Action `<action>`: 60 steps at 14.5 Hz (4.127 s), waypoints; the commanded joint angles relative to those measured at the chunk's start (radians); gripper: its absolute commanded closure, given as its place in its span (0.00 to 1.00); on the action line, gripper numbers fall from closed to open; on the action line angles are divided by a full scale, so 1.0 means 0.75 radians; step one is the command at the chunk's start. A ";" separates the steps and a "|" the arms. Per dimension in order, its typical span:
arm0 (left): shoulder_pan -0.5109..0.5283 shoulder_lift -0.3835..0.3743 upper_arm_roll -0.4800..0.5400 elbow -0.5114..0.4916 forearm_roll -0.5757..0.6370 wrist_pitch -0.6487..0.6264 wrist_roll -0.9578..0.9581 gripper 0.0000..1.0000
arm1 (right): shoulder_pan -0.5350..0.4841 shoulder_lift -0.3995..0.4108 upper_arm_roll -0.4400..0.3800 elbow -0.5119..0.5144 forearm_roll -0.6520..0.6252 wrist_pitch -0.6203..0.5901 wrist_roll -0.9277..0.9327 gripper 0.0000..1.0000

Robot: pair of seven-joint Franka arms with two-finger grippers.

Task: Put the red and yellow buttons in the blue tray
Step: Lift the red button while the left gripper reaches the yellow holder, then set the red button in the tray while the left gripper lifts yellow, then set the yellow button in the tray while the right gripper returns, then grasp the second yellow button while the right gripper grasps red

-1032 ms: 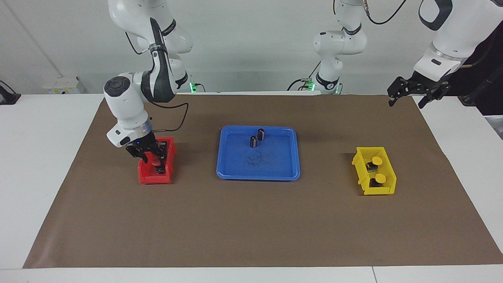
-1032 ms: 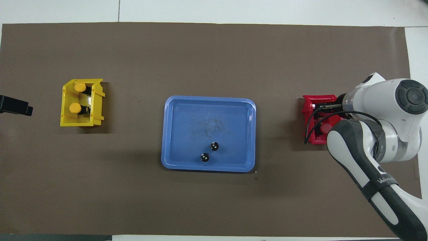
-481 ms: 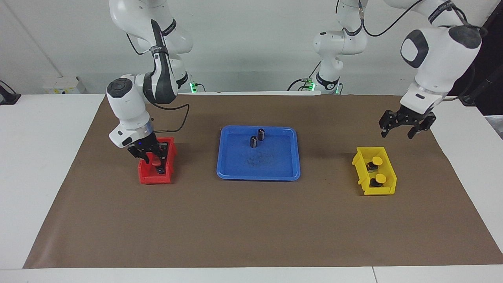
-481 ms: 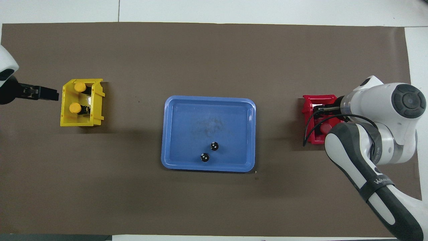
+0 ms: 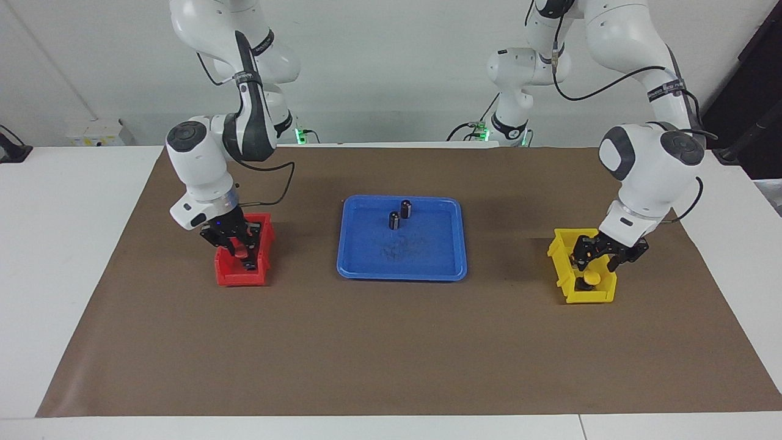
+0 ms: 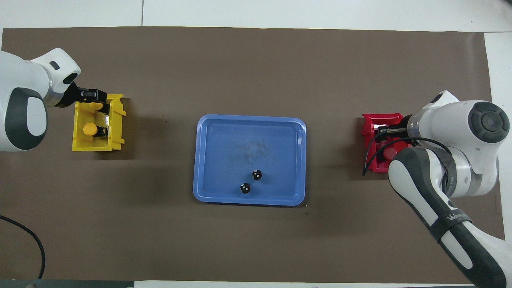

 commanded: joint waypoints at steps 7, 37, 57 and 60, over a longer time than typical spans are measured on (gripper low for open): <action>0.008 0.053 0.007 0.004 -0.018 0.073 -0.011 0.34 | 0.043 0.084 0.008 0.623 0.000 -0.699 -0.018 0.78; -0.802 -0.062 -0.005 -0.034 -0.008 -0.056 -1.183 0.99 | 0.384 0.109 -0.005 0.614 -0.111 -0.612 0.532 0.17; -0.649 -0.155 0.040 0.004 0.184 -0.338 -1.000 0.05 | -0.026 -0.225 -0.011 -0.274 0.067 0.049 -0.148 0.29; -0.375 -0.180 0.044 0.029 0.182 -0.367 -0.597 0.05 | -0.024 -0.225 -0.011 -0.278 0.067 0.053 -0.148 0.39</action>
